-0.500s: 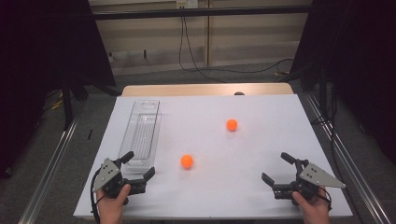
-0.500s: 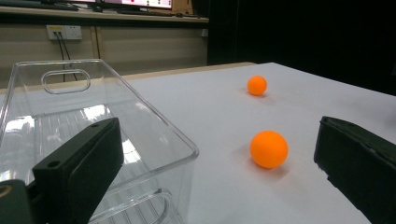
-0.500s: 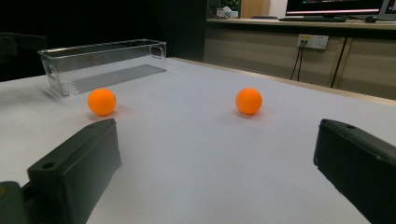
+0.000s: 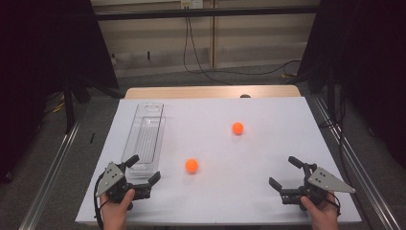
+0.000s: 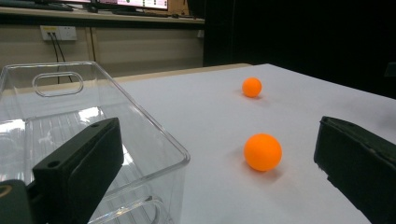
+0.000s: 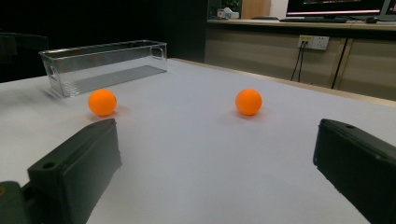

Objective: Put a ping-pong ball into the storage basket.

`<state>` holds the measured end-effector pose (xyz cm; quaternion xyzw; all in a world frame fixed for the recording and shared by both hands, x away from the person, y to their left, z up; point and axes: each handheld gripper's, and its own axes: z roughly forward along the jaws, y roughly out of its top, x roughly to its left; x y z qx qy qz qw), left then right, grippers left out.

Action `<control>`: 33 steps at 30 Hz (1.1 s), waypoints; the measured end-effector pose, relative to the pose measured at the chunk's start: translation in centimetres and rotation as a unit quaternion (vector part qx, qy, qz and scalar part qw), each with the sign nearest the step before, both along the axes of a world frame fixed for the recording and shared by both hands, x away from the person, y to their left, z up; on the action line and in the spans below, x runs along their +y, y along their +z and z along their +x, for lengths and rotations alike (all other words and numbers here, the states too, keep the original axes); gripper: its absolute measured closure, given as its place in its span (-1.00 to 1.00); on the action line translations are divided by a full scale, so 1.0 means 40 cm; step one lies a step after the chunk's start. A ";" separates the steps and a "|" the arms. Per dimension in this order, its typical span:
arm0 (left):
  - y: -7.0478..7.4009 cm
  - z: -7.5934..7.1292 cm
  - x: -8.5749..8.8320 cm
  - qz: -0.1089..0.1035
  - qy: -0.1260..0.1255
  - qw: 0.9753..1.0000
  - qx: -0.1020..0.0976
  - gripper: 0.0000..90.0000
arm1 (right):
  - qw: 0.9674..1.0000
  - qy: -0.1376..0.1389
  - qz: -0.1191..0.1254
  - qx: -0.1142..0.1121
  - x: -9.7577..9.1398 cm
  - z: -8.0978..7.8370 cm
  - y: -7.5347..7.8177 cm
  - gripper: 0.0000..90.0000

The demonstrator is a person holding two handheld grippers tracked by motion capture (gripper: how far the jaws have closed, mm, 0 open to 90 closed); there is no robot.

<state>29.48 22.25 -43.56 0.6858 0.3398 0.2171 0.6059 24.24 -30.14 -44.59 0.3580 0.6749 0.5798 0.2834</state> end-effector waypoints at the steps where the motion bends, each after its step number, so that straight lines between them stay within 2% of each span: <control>1: 0.001 0.000 0.000 0.000 -0.002 1.000 -0.001 -0.97 | 1.000 0.000 0.000 0.000 0.000 0.000 0.000 -0.99; 6: 0.005 0.000 -0.004 0.002 -0.005 1.000 -0.003 -0.97 | 1.000 0.001 -0.001 -0.001 0.001 0.000 0.000 -0.99; 9: 0.005 0.000 -0.009 -0.004 -0.005 1.000 0.001 -0.97 | 1.000 0.001 -0.001 -0.001 0.002 0.001 0.000 -0.99; 21: 0.004 0.005 -0.024 0.003 -0.018 1.000 0.006 -0.97 | 1.000 0.006 -0.001 -0.002 0.004 0.000 0.001 -0.99; 33: 0.009 0.008 -0.039 -0.004 -0.021 1.000 0.009 -0.97 | 1.000 0.004 0.001 -0.002 0.001 -0.001 0.001 -0.99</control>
